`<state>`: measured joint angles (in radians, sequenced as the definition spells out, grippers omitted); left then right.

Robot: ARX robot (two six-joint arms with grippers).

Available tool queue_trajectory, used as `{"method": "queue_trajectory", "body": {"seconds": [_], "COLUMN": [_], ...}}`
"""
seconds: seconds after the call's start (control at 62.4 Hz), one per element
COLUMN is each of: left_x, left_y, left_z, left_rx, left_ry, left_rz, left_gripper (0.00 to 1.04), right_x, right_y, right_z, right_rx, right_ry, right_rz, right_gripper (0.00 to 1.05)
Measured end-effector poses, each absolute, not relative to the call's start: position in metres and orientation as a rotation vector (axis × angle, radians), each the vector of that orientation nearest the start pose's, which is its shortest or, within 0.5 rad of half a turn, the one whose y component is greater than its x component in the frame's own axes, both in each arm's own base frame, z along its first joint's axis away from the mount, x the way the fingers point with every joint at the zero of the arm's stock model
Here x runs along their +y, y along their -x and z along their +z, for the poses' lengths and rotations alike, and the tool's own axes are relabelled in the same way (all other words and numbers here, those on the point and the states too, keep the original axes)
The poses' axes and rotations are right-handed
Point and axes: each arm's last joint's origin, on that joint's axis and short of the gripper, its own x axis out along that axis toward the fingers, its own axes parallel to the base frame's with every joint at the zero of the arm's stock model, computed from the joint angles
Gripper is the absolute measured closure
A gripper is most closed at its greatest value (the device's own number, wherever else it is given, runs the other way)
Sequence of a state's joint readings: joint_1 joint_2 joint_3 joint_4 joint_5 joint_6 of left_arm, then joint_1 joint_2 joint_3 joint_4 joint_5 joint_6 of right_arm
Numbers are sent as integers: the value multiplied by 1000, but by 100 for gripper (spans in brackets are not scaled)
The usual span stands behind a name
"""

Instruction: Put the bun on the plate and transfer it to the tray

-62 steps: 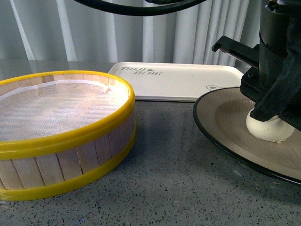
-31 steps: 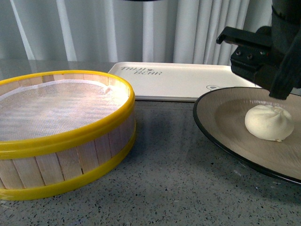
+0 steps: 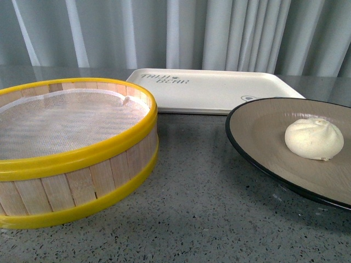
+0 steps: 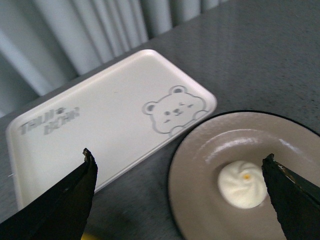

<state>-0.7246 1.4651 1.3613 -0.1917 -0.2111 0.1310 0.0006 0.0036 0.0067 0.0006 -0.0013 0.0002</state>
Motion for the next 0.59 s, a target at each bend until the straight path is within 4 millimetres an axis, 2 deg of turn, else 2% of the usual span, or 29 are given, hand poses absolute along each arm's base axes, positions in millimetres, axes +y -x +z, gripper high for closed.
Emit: {"method": "queue_trajectory", "body": {"seconds": [0.128,0.208,0.32,0.368,0.433,0.497,0.577,0.593], "left_x": [-158,-115,-74,-63,-47,-26,-19,-18], "left_y": [-232,-212,-196,-192,-186,-169,-159,-156], "left_z": [371,354,331,324,313,290,272,266], "left_rx": [214,251,306,318,196,15,-21,-21], "left_ry": [-240,-232,-202,-187,-121,-33,-13,-12], "left_rz": [-420,-368,-326,-296,-118,-5,4,0], "left_gripper": [7,7,7,7,17,35,49,54], "right_x": [0,0,0,0,0,0,0,0], "right_y": [-98,-98,-98,-98,-98,-98,-98,-98], "right_z": [166,166,166,166,166,166,166,166], "right_rx": [-4,-4,-4,-4,-4,-4,-4,-4], "right_ry": [0,0,0,0,0,0,0,0], "right_rz": [2,2,2,2,2,2,2,2], "right_gripper": [9,9,9,9,9,9,9,9]}}
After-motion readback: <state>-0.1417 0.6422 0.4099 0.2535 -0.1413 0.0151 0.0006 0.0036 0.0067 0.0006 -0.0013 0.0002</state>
